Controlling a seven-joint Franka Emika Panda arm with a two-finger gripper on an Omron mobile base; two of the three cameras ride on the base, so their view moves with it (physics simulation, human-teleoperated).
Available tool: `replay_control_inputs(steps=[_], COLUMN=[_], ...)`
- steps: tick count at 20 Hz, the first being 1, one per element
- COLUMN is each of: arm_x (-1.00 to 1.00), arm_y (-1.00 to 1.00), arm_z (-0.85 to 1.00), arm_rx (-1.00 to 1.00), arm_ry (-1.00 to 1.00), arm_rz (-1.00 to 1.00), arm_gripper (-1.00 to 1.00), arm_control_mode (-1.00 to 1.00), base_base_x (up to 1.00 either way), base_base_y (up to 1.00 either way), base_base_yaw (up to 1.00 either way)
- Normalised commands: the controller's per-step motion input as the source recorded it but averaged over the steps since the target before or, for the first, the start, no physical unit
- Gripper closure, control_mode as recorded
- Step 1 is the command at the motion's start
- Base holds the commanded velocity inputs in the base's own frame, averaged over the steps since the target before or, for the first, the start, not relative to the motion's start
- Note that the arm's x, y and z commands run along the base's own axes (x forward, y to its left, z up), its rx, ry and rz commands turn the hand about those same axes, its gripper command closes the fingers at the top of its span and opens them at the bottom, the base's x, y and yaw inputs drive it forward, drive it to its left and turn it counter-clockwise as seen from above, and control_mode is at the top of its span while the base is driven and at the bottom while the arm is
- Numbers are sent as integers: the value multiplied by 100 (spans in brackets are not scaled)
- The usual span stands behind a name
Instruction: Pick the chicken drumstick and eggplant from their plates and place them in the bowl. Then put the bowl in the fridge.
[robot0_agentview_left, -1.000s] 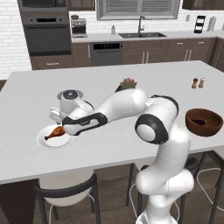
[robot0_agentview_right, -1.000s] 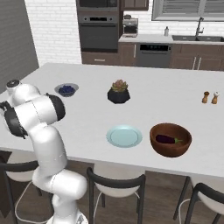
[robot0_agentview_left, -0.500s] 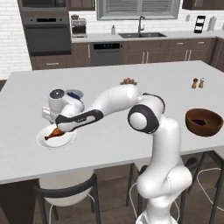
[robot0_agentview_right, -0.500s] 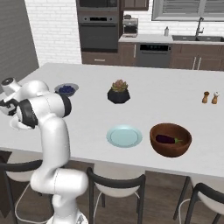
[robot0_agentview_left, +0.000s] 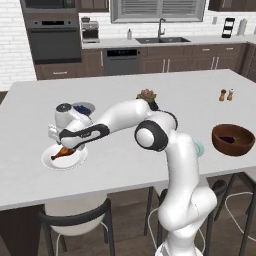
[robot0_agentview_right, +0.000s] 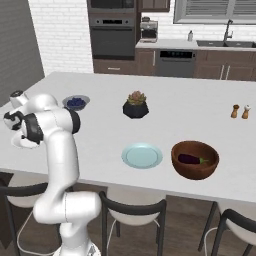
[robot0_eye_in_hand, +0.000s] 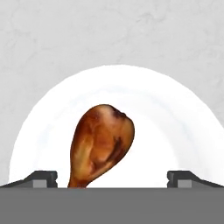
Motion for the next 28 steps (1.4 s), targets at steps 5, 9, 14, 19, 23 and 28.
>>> replay_control_inputs(steps=[5,9,14,19,23,28], arm_x=[54,20,0,-3,-18,-38], arm_y=[1,9,23,12,12,5], arm_z=[-29,-29,-14,-17,-22,-22], arm_rx=[1,0,0,0,0,0], arm_ry=[4,2,1,0,1,2], arm_rz=[0,0,0,0,0,0], arm_gripper=[-100,-100,-100,-100,-100,-100], arm_control_mode=[-100,-100,-100,-100,-100,-100], base_base_x=[0,0,0,0,0,0], base_base_y=[0,0,0,0,0,0], base_base_yaw=[0,0,0,0,0,0])
